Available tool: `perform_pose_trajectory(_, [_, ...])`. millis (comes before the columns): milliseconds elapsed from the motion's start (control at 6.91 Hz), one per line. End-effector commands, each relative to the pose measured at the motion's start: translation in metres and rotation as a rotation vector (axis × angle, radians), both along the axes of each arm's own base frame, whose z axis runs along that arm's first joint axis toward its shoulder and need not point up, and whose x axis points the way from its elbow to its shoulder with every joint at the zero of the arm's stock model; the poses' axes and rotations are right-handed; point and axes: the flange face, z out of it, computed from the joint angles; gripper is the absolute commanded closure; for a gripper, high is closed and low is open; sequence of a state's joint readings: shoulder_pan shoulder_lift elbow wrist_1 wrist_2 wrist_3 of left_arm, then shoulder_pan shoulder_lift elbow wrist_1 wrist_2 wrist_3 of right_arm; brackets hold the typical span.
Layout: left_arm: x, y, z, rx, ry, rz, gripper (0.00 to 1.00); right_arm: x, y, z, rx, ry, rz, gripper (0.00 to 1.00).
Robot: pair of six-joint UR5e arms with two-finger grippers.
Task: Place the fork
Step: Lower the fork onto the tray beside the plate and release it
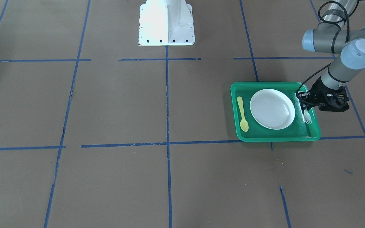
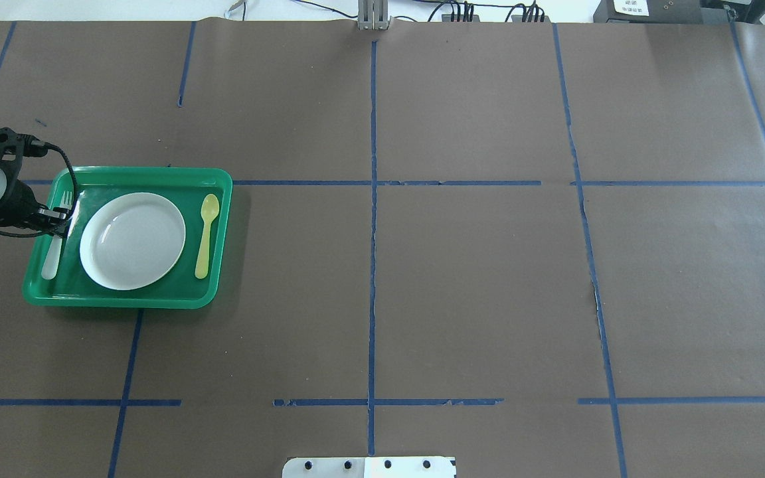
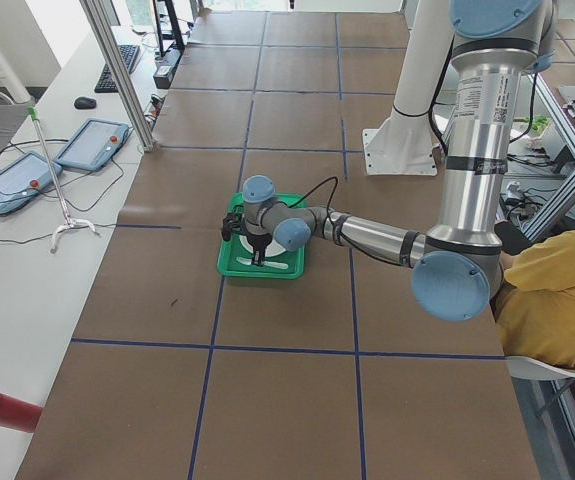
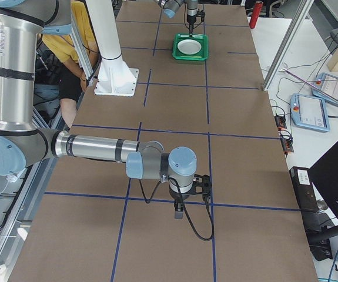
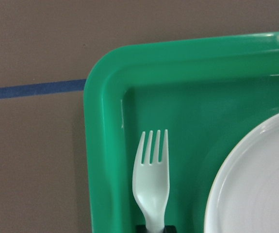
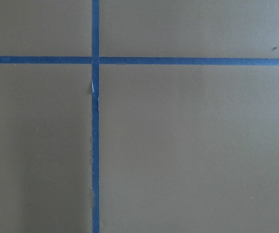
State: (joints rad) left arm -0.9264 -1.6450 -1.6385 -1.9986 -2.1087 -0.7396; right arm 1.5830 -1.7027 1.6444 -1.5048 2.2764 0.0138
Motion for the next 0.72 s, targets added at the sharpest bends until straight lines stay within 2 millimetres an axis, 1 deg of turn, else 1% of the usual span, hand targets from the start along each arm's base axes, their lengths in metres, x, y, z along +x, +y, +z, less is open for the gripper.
perform_pose_trajectory(0, [0.0036, -0.0033, 0.0070, -0.014, -0.007, 0.000, 1.00, 0.0000, 0.0000, 0.0000, 0.000, 0.000, 0.000, 0.00])
perform_pose_trajectory(579, [0.0081, -0.0078, 0.0010, -0.031, 0.001, -0.025, 1.00, 0.0000, 0.0000, 0.0000, 0.000, 0.000, 0.000, 0.00])
